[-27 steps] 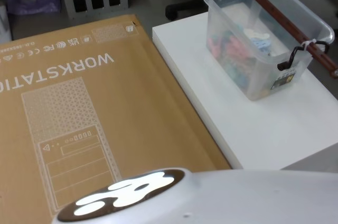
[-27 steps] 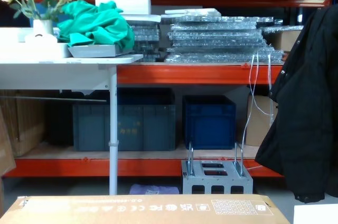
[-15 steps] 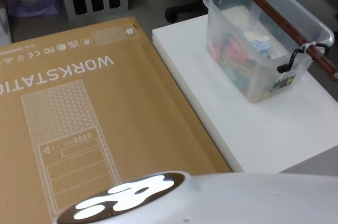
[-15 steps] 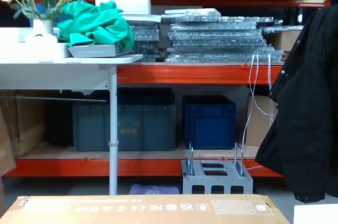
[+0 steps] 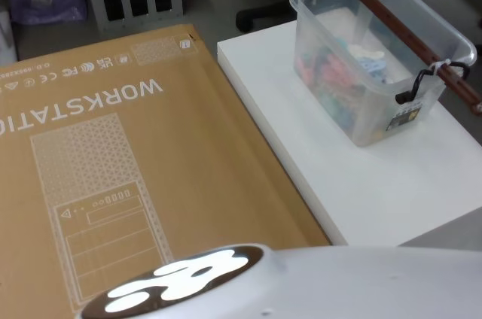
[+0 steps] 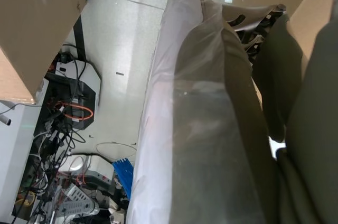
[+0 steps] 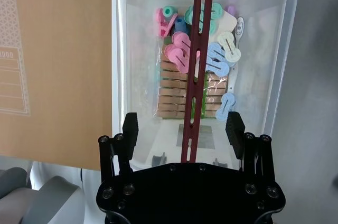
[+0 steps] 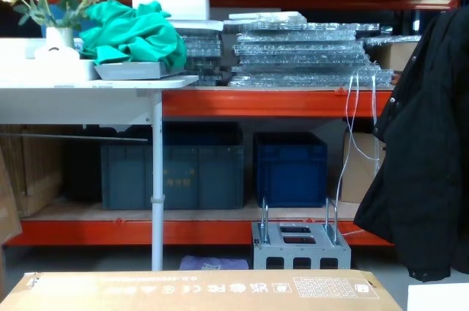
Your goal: Use one hand to grasp the basket and place it at the designated location.
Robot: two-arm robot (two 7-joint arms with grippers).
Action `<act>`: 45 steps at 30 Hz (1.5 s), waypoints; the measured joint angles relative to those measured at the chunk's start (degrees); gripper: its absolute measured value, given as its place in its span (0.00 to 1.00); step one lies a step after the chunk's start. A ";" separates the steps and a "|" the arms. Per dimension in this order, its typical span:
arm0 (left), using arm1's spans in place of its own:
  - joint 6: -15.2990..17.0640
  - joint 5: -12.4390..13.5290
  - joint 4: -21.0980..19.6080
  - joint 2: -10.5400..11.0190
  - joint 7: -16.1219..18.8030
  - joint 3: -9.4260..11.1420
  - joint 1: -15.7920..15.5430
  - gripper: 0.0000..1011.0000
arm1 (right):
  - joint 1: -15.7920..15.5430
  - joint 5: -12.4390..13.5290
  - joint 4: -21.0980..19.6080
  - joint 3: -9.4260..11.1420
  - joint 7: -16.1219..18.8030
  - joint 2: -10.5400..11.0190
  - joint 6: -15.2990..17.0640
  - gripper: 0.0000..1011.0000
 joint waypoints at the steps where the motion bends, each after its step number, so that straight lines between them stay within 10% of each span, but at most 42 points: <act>1: 0.00 0.00 0.00 0.00 0.00 0.00 0.00 0.00 | 0.00 0.00 0.00 0.00 0.00 0.00 0.00 0.99; 17: 0.00 0.00 0.01 0.00 0.00 0.00 0.00 0.00 | -0.25 -0.93 2.76 -0.51 -0.27 -2.16 -1.11 0.99; 45: 0.00 0.00 0.00 0.00 0.00 0.00 0.00 0.00 | 0.21 -5.58 17.40 -7.25 0.21 -11.30 -4.35 0.99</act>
